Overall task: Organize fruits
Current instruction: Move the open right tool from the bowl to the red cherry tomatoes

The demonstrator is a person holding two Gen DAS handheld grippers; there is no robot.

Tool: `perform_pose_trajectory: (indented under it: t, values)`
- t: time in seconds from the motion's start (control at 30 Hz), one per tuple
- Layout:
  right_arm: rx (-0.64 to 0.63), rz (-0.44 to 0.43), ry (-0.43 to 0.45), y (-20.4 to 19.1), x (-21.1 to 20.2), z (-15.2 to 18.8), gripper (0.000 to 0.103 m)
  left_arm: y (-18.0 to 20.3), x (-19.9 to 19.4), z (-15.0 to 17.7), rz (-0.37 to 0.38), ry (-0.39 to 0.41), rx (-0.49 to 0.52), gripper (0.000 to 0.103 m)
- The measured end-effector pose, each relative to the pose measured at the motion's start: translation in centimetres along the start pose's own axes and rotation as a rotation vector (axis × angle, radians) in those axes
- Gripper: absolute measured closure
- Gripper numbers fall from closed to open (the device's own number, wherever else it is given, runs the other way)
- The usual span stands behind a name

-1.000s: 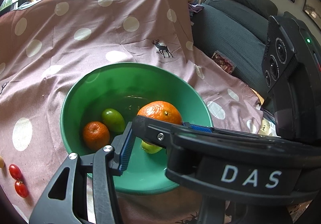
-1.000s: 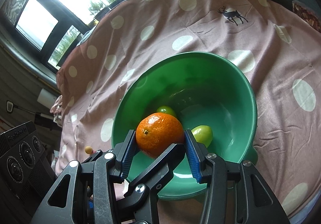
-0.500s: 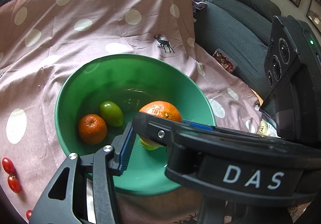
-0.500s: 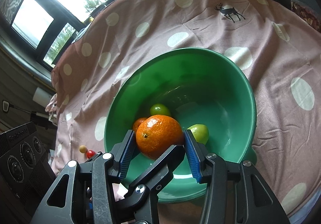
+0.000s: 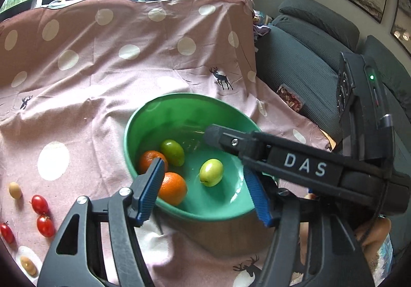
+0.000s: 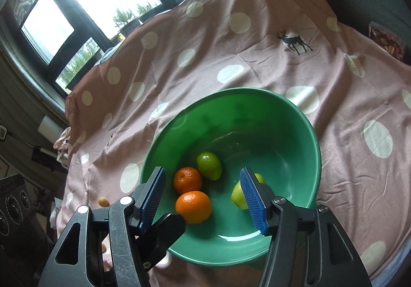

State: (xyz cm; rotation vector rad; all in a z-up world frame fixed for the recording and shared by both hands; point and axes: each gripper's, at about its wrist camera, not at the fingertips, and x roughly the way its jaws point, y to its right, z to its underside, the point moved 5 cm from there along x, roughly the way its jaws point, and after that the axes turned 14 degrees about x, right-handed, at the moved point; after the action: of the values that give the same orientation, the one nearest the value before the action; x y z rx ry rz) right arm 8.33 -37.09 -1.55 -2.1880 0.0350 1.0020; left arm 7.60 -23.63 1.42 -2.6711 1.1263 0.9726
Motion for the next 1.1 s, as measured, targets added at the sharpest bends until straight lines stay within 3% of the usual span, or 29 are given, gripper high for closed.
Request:
perform_pose_trajectory:
  t: [0.27, 0.47, 0.57, 0.67, 0.83, 1.0, 1.1]
  values:
    - [-0.051, -0.039, 0.06, -2.3, -0.8, 0.5, 0.04, -6.7, -6.9, 2.6, -0.189, 0.029, -0.106, 0.028]
    - [-0.108, -0.06, 0.056, -4.7, -0.3, 2.0, 0.036, -12.9, -11.3, 7.0, -0.35, -0.034, -0.186, 0.026]
    - [-0.153, -0.064, 0.055, -6.1, 0.2, 3.0, 0.035, -16.1, -13.4, 9.6, -0.422, -0.035, -0.282, 0.026]
    - [-0.188, -0.084, 0.04, -7.5, 0.9, 4.2, 0.035, -18.5, -14.8, 11.4, -0.43, -0.034, -0.392, 0.027]
    - [-0.228, -0.134, -0.052, -9.8, 2.3, 6.4, 0.034, -19.6, -16.1, 12.0, -0.396, -0.012, -0.465, 0.027]
    - [-0.254, -0.148, -0.187, -12.2, 4.6, 8.8, 0.034, -19.1, -15.1, 11.9, -0.338, -0.033, -0.449, 0.029]
    - [-0.268, -0.139, -0.289, -13.8, 6.6, 10.2, 0.034, -18.5, -14.4, 12.1, -0.299, -0.063, -0.441, 0.036]
